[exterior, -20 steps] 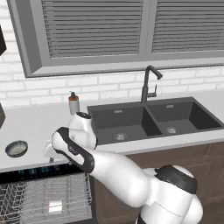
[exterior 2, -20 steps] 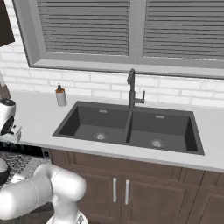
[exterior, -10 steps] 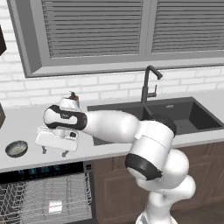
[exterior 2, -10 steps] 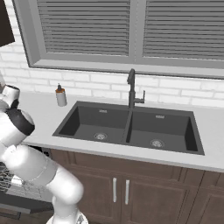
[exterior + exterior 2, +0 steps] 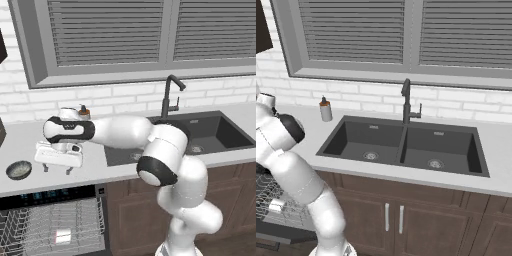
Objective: Pick up the cup and bowl from the counter, place them in the dishwasher, and close the dishwasher door.
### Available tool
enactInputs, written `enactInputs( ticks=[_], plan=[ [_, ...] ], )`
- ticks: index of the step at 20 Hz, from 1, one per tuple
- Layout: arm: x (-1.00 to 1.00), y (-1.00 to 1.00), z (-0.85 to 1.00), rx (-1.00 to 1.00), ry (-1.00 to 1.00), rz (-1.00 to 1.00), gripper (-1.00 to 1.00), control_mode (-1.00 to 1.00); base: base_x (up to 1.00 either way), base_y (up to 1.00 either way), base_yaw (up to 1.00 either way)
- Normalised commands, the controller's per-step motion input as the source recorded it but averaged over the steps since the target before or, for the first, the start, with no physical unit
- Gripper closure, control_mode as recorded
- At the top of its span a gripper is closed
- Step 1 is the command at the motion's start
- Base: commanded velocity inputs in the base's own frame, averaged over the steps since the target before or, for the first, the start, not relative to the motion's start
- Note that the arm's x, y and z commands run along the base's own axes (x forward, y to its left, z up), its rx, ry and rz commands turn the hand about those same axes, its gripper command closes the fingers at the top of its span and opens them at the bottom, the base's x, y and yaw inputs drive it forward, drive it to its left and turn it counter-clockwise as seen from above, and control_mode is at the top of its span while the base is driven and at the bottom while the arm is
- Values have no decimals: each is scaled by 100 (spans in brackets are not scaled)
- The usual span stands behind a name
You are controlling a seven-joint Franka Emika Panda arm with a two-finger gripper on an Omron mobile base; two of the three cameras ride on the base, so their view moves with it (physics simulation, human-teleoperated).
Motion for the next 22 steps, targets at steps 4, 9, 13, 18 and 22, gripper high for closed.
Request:
enactInputs(
  ticks=[4,9,13,18,22],
  plan=[
    [28,5,0,0,-2,0,-100,-100,0,0,0],
    [47,19,0,0,0,0,-100,-100,0,0,0],
    [42,24,0,0,2,0,-100,-100,0,0,0],
    [16,36,-5,-2,0,1,-100,-100,0,0,0],
    [1,34,-15,-2,0,1,-100,-100,0,0,0]
  ],
)
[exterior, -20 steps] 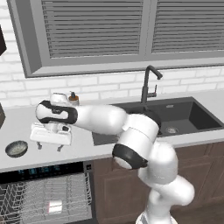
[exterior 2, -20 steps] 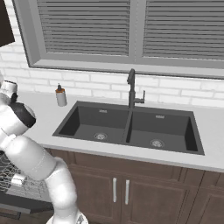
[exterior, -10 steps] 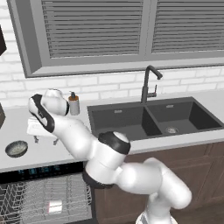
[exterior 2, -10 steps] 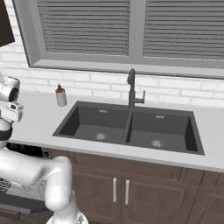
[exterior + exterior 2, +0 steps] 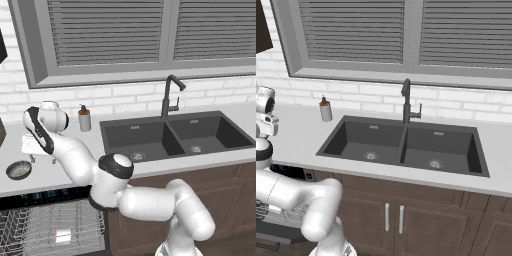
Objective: Pick up the cup and bowl from the counter, place them in the dishwasher, and close the dishwasher door.
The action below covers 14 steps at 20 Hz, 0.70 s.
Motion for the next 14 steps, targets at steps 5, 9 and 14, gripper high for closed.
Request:
enactInputs(
  ticks=[5,9,14],
  plan=[
    [0,29,-22,0,0,0,-100,-100,0,0,0],
    [1,21,-30,0,0,0,-100,-100,0,0,0],
    [5,11,-16,0,-2,-2,-100,-100,0,0,0]
  ],
)
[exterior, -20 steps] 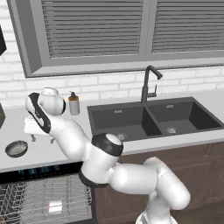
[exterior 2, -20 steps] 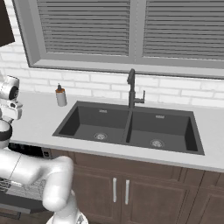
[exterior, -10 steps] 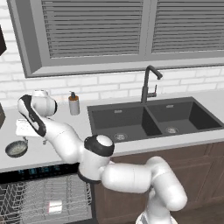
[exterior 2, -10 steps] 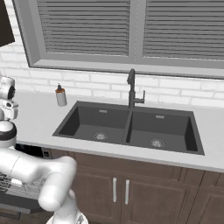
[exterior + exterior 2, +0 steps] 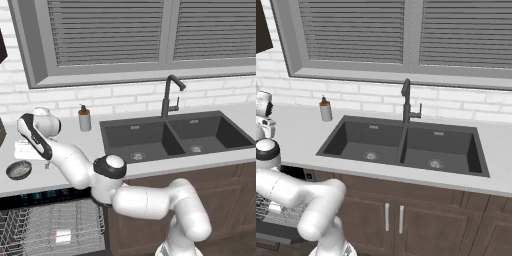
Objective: Pick up the cup and bowl from the counter, place them in the dishwasher, and close the dishwasher door.
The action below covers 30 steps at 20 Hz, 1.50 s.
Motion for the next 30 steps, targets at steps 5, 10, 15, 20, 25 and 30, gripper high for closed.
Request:
enactInputs(
  ticks=[5,10,15,20,25,30],
  plan=[
    [16,11,-3,0,-3,-13,-100,-100,0,0,0],
    [20,13,0,0,0,-19,-100,-100,0,0,0],
    [16,16,-12,0,-1,-19,-100,-100,0,0,0],
    [14,25,-20,-8,2,-2,-100,-100,0,0,0],
    [8,17,-30,-14,6,2,-100,-100,0,0,0],
    [0,12,-20,-7,11,1,-100,-100,0,0,0]
  ],
)
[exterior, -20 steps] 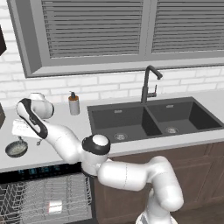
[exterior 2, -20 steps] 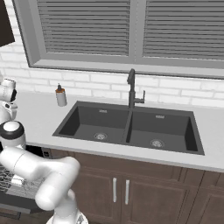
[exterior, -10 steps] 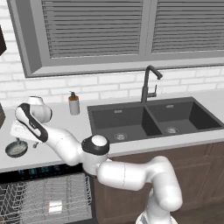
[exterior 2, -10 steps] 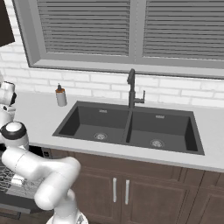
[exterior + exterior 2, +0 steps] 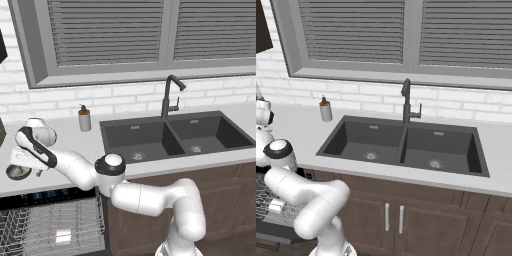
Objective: Pick up the cup and bowl from the counter, place them in the dishwasher, and close the dishwasher door.
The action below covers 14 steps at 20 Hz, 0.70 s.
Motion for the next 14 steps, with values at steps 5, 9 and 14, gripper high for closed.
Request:
enactInputs(
  ticks=[5,9,14],
  plan=[
    [0,6,0,0,8,2,100,-100,0,0,0],
    [0,4,0,0,6,1,100,-100,0,0,0],
    [-9,-6,-11,1,-6,-2,100,-100,0,0,0]
  ],
)
